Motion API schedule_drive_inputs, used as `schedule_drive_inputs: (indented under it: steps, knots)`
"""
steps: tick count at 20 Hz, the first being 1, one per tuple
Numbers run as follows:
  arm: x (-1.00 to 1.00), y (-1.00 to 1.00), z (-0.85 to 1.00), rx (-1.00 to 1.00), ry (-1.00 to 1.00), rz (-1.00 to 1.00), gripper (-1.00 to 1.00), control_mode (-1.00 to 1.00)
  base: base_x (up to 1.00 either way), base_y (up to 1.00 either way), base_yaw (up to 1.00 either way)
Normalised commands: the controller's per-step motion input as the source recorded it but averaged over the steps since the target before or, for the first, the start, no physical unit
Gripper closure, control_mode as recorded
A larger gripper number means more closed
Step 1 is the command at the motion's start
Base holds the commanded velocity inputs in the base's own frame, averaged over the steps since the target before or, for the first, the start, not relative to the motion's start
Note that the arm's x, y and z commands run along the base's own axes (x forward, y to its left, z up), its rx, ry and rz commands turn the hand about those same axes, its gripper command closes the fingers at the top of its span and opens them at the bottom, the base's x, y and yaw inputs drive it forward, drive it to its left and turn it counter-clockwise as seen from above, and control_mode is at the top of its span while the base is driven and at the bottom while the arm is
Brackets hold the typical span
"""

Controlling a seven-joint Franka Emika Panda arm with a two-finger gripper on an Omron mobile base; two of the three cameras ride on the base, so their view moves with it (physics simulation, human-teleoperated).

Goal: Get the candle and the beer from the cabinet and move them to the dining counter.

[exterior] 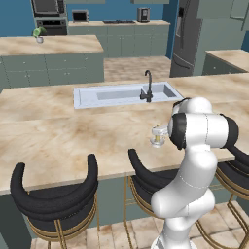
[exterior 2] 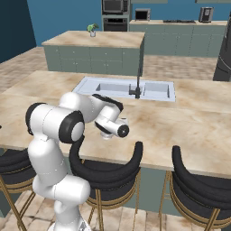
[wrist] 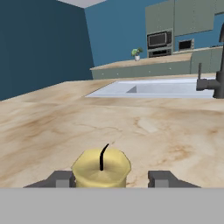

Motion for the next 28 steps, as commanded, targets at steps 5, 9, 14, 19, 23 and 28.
schedule_drive_inputs:
  steps: [5, 9, 14, 19, 23, 28]
  knots:
    - [0.0, 0.0, 0.0, 0.0, 0.0, 0.0, -1.0, -1.0, 0.0, 0.0, 0.0]
    - [0.0, 0.0, 0.0, 0.0, 0.0, 0.0, -1.0, -1.0, 0.0, 0.0, 0.0]
    - [0.0, 0.0, 0.0, 0.0, 0.0, 0.0, -1.0, -1.0, 0.0, 0.0, 0.0]
    - [-0.12, -0.01, 0.13, 0.0, 0.0, 0.0, -1.0, -1.0, 0.0, 0.0, 0.0]
    - [-0.1, 0.0, 0.48, -0.01, 0.01, -0.06, -1.0, -1.0, 0.0, 0.0, 0.0]
    - [0.0, 0.0, 0.71, -0.04, 0.04, -0.12, -1.0, -1.0, 0.0, 0.0, 0.0]
